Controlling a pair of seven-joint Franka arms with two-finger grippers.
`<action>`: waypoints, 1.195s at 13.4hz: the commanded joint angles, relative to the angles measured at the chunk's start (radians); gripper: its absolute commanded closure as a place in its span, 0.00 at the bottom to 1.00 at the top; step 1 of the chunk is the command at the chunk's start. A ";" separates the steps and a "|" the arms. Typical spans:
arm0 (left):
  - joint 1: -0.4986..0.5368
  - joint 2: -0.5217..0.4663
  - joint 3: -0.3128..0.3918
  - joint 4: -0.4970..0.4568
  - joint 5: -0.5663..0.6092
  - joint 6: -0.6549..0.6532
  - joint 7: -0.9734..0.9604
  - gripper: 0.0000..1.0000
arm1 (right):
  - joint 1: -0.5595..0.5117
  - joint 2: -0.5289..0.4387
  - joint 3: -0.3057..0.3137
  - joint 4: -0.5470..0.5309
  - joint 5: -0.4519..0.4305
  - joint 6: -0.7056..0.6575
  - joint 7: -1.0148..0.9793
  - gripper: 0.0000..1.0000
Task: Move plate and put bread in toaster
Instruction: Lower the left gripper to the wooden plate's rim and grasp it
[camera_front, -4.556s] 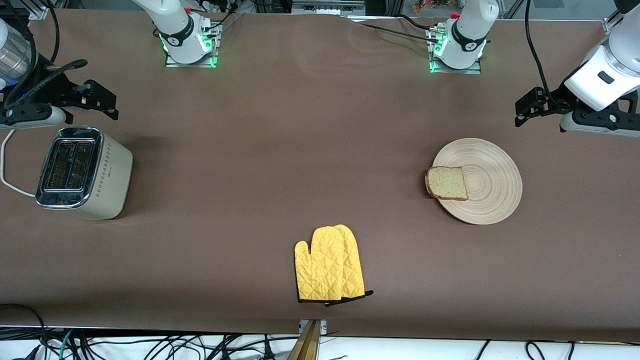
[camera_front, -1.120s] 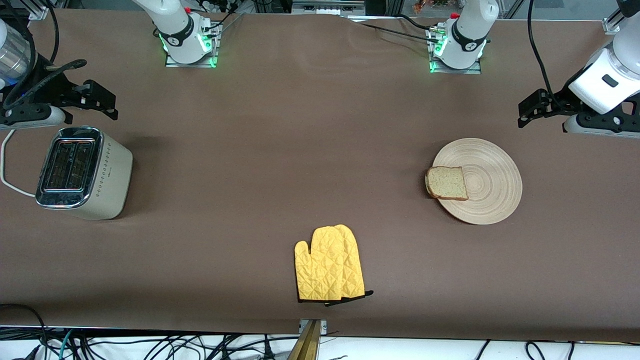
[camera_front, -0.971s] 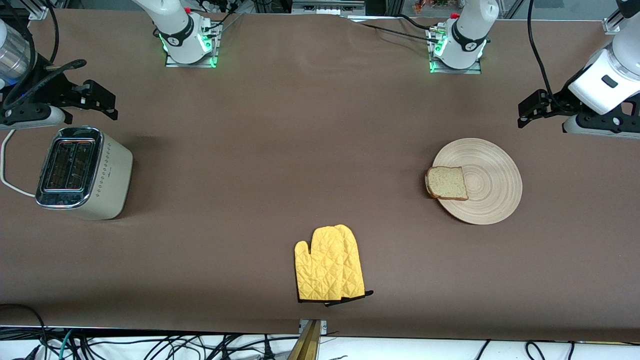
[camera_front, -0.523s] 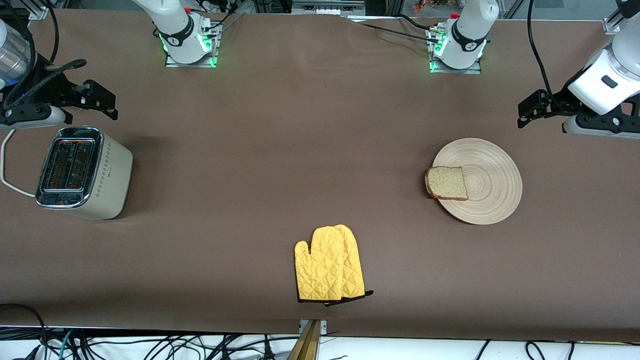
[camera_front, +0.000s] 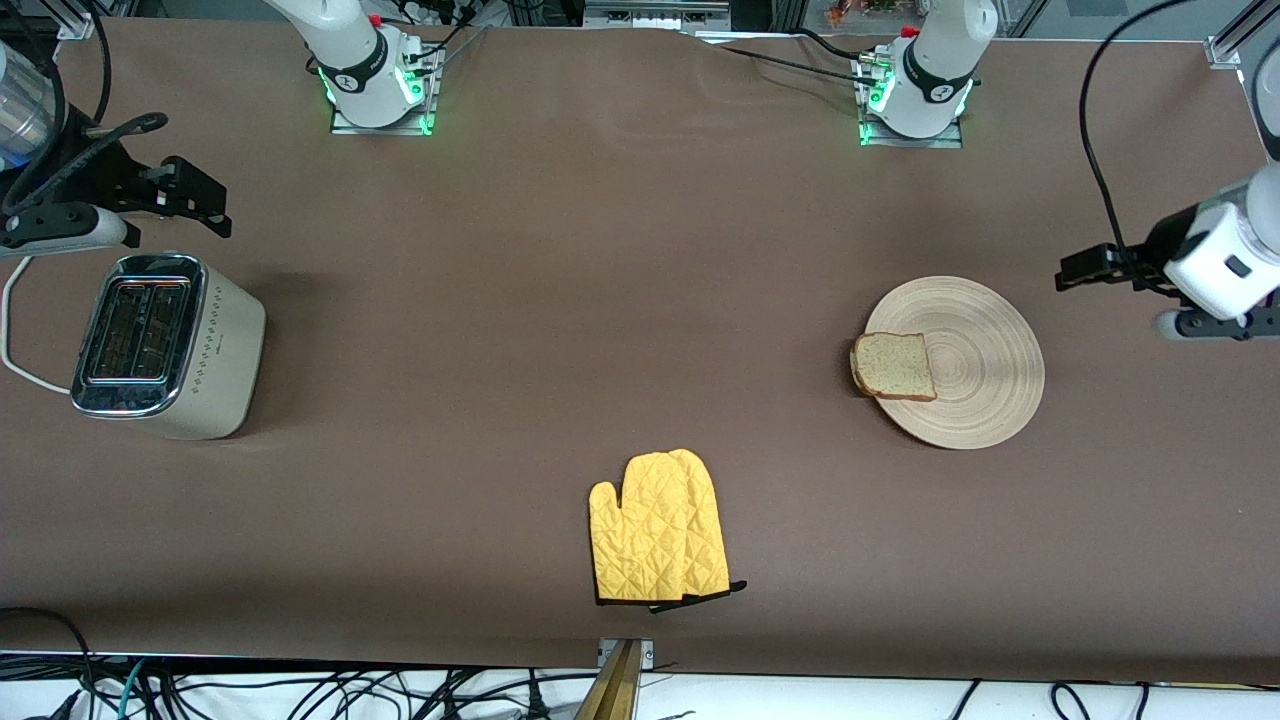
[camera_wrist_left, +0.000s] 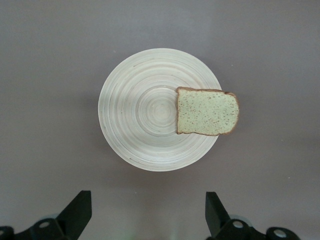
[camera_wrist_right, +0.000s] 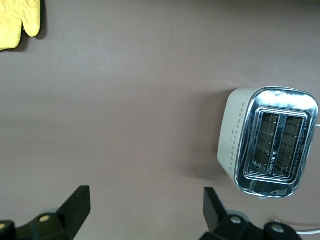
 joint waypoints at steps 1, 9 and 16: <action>0.100 0.082 -0.006 0.035 -0.072 -0.030 0.146 0.00 | -0.001 -0.021 0.006 -0.002 -0.005 -0.006 -0.009 0.00; 0.368 0.431 -0.007 0.049 -0.378 -0.031 0.678 0.00 | -0.001 -0.023 0.010 -0.002 -0.008 -0.003 -0.009 0.00; 0.423 0.591 -0.006 0.049 -0.463 0.039 0.883 0.00 | -0.001 -0.026 0.004 -0.002 -0.007 -0.012 -0.017 0.00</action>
